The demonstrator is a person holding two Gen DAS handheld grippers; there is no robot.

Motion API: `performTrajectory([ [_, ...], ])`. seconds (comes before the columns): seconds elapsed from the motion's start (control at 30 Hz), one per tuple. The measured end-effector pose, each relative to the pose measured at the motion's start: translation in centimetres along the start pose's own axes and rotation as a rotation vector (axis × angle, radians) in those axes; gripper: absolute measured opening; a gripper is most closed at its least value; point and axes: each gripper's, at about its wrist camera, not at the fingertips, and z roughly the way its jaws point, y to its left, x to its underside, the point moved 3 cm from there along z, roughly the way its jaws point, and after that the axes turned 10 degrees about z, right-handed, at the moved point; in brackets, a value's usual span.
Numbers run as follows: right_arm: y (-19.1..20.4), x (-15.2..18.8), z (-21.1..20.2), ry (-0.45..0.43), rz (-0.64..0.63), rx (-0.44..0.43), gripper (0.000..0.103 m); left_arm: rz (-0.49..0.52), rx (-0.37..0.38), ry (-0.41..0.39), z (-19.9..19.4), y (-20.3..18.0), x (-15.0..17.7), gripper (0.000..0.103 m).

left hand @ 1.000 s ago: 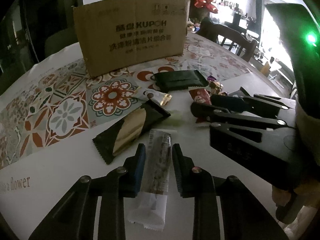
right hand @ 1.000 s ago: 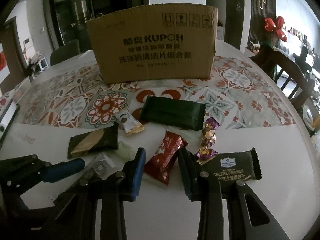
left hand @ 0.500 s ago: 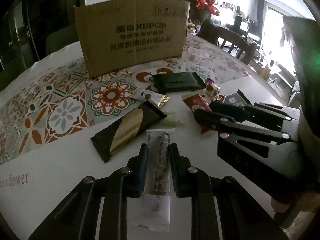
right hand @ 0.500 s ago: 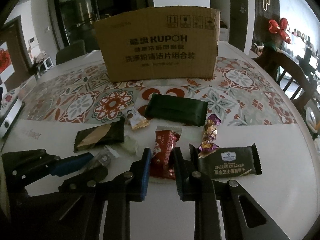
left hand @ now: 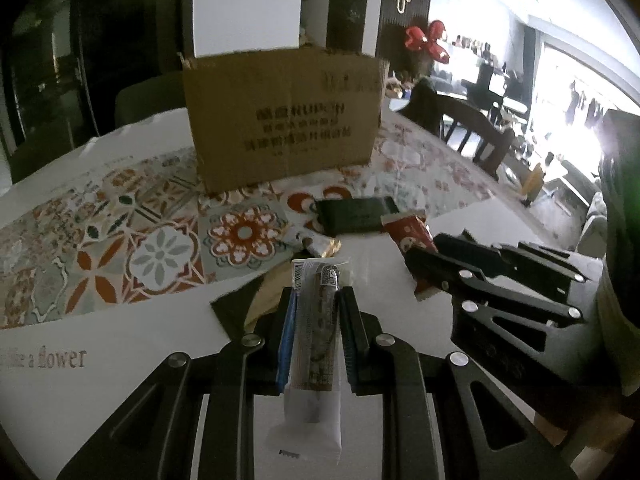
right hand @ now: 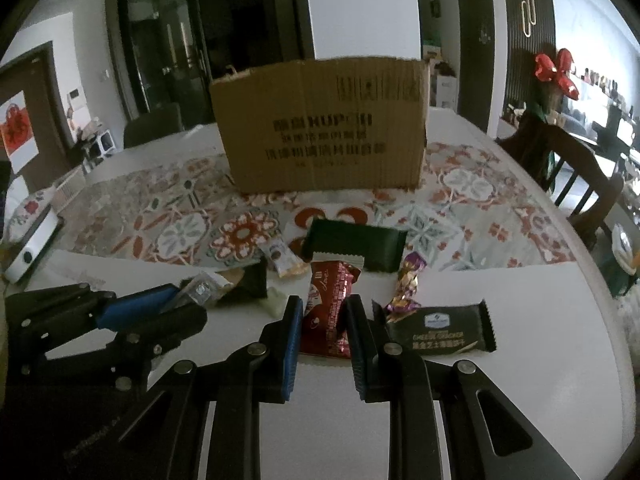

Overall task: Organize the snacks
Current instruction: 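Lift and carry both held packets over the cardboard box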

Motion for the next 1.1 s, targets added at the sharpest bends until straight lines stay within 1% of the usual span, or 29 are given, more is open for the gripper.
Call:
performTrajectory([
  [0.1,0.2,-0.4,-1.0,-0.021,0.002,-0.017,0.023,-0.008,-0.007,-0.031,-1.1,0.1,-0.8,0.022],
  [0.3,0.5,-1.9,-3.3,-0.097,-0.009,-0.033,0.023,-0.020,-0.035,-0.091,-3.0,0.7,-2.5,0.022],
  [0.5,0.8,-3.9,-5.3,-0.186,-0.017,-0.041,0.023,-0.015,-0.088,-0.166,-5.0,1.4,-4.4,0.022],
  [0.6,1.1,-4.8,-6.0,-0.218,-0.019,-0.052,0.023,-0.012,-0.096,-0.196,-5.8,1.5,-5.3,0.022],
  [0.9,1.2,-7.5,-7.1,-0.302,-0.017,-0.063,0.023,-0.002,-0.130,-0.276,-7.5,2.1,-8.6,0.022],
  [1.1,1.0,-9.5,-7.2,-0.341,-0.014,-0.068,0.023,0.004,-0.147,-0.313,-7.8,2.7,-10.7,0.022],
])
